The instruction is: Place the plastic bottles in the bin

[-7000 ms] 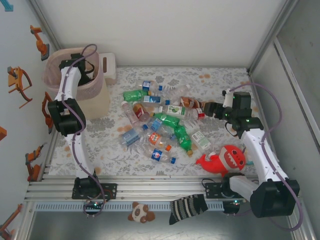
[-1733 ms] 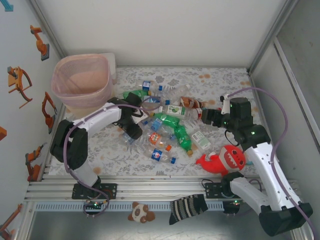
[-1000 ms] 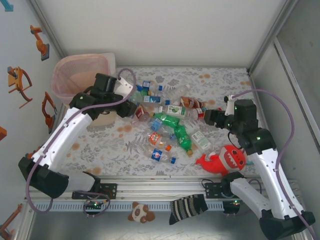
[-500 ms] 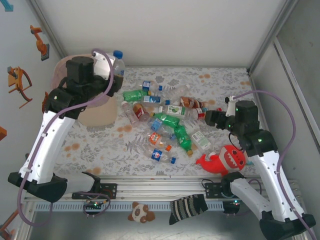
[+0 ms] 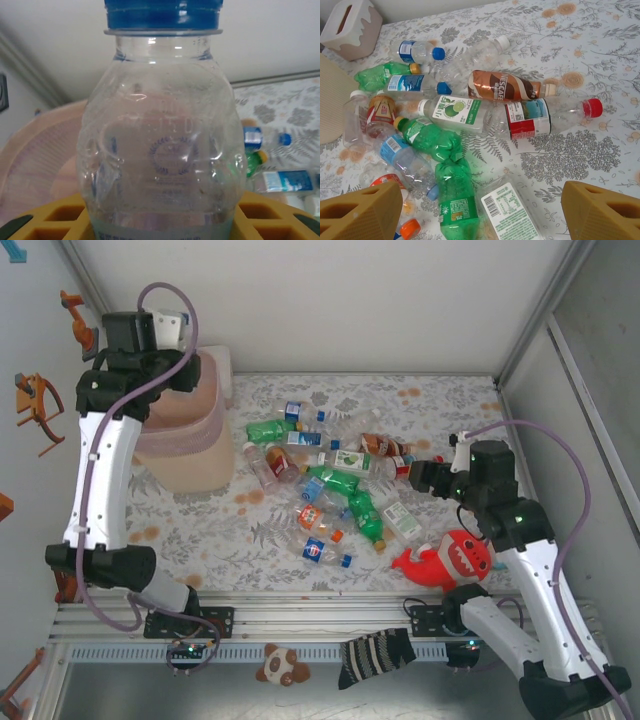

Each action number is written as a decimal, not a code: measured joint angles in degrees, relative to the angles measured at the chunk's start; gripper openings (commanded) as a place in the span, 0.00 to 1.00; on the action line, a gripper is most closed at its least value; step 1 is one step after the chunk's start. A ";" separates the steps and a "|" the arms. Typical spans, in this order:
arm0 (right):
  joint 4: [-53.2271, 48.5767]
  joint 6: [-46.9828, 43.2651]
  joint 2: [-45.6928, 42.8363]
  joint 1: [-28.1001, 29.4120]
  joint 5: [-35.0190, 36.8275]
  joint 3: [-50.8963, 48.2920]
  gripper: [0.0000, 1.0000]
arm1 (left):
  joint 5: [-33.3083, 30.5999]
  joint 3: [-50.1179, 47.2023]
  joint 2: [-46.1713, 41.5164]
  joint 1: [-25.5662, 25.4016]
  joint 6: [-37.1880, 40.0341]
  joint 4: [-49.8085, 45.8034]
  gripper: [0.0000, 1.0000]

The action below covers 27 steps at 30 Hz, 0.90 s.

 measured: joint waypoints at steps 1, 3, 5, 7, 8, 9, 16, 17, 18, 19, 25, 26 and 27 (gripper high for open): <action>0.00 0.00 0.11 0.00 -0.02 0.00 0.82 | 0.68 0.00 1.03 1.70 -0.44 -0.96 0.48; 0.00 0.00 0.26 0.00 -0.02 0.00 0.82 | 1.86 0.02 2.67 4.15 -1.16 -2.60 0.47; 0.00 0.00 0.42 0.00 -0.02 0.00 0.82 | 2.78 0.02 4.33 5.99 -1.66 -4.09 0.47; 0.02 -0.02 0.55 0.00 -0.09 0.00 0.82 | 3.85 0.00 6.08 7.19 -1.97 -5.46 0.47; 0.02 -0.04 0.63 0.00 -0.22 0.00 0.82 | 4.17 -0.04 6.75 7.48 -2.12 -5.81 0.47; 0.02 -0.07 0.70 0.00 -0.28 0.02 0.82 | 4.63 -0.15 7.61 7.87 -2.25 -6.16 0.47; 0.04 -0.57 0.79 0.00 -0.46 0.00 0.82 | 6.99 -2.82 12.68 10.38 -2.80 -7.39 0.47; 0.07 -0.66 0.79 0.00 -0.46 0.02 0.82 | 7.15 -3.41 13.51 10.67 -2.82 -7.43 0.47; 0.09 -0.70 0.83 0.00 -0.46 0.00 0.82 | 7.30 -3.89 14.19 10.91 -2.84 -7.43 0.48; 0.15 -0.74 0.90 0.00 -0.46 0.00 0.82 | 7.52 -4.48 15.17 11.04 -2.89 -7.54 0.48; 0.83 -0.87 1.86 0.00 -0.46 0.00 0.82 | 8.70 -9.03 19.41 11.15 -2.95 -7.10 0.48; 0.92 -0.87 1.99 0.00 -0.46 0.00 0.82 | 8.90 -9.75 19.76 11.15 -2.95 -6.99 0.48; 0.96 -0.87 2.12 0.00 -0.46 0.00 0.82 | 9.11 -10.45 20.22 11.15 -2.95 -6.91 0.48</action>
